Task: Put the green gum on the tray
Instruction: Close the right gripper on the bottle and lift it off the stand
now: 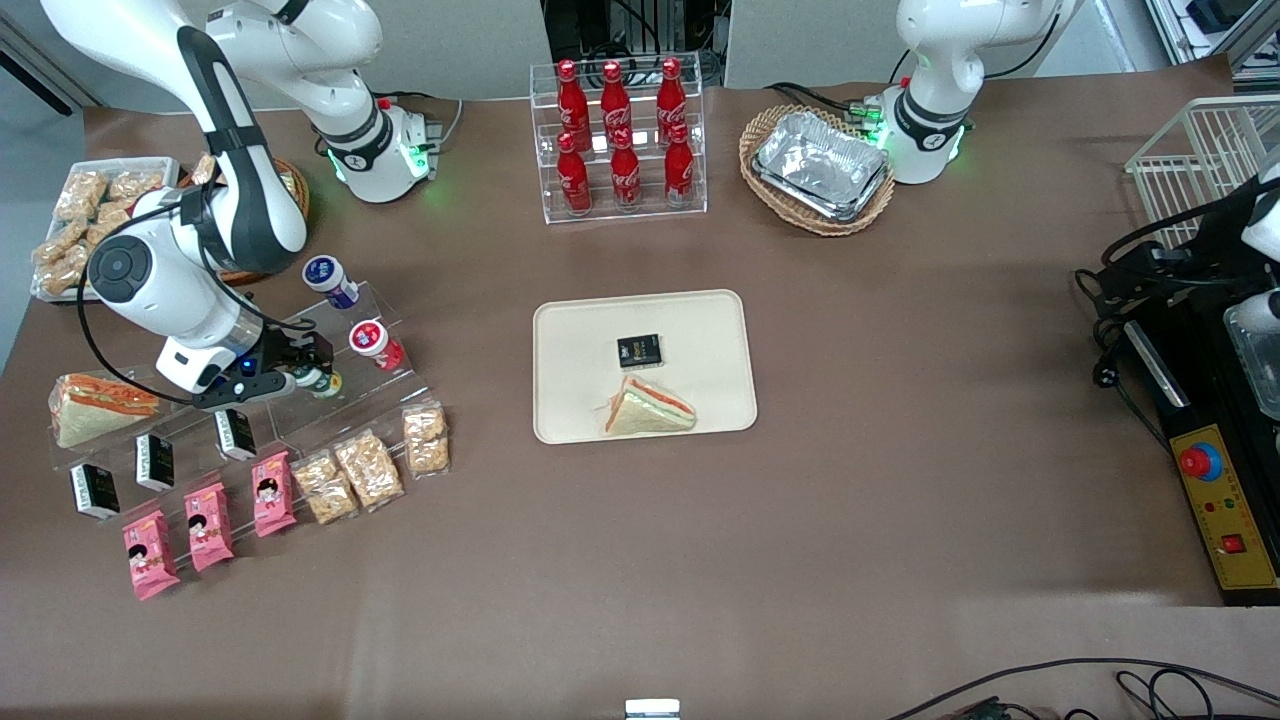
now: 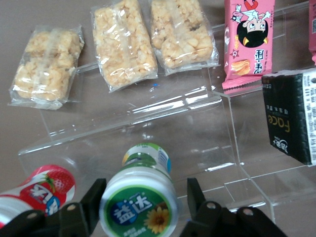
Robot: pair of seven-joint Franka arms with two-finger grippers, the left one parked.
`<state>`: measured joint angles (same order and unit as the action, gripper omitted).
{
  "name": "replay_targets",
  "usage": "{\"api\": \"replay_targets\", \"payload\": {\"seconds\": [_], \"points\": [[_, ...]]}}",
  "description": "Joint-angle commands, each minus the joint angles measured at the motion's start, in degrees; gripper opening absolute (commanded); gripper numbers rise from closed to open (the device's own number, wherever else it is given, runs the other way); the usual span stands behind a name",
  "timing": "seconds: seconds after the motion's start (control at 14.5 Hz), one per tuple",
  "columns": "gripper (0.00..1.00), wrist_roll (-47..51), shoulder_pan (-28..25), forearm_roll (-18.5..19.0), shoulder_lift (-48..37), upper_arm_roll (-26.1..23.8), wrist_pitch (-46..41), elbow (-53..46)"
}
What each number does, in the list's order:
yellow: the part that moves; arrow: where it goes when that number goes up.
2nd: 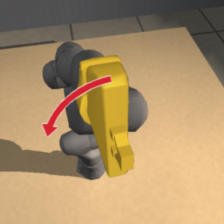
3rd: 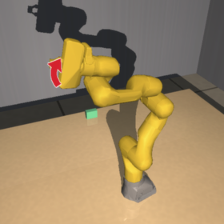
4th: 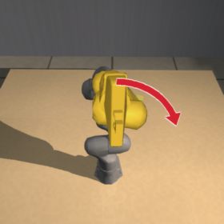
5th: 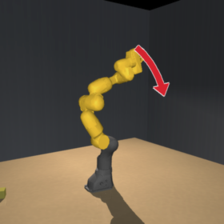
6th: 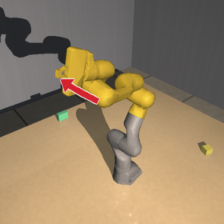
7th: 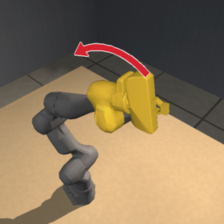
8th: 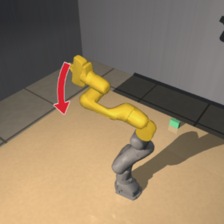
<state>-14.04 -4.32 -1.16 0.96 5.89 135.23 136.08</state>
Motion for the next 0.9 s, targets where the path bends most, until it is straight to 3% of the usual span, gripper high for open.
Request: {"api": "replay_targets", "payload": {"seconds": [0.0, 0.21, 0.62, 0.83], "points": [[0.66, -0.8, 0.0, 0.0, 0.2, 0.0, 0.6, 0.2], [0.53, -0.8, -0.1, 0.0, 0.4, 0.0, 0.6, 0.2], [0.41, -0.8, 0.0, 0.0, -3.3, -0.1, -0.5, -1.0], [0.39, -0.6, -0.3, -0.1, -6.7, -0.4, -9.5, -5.8]]}}
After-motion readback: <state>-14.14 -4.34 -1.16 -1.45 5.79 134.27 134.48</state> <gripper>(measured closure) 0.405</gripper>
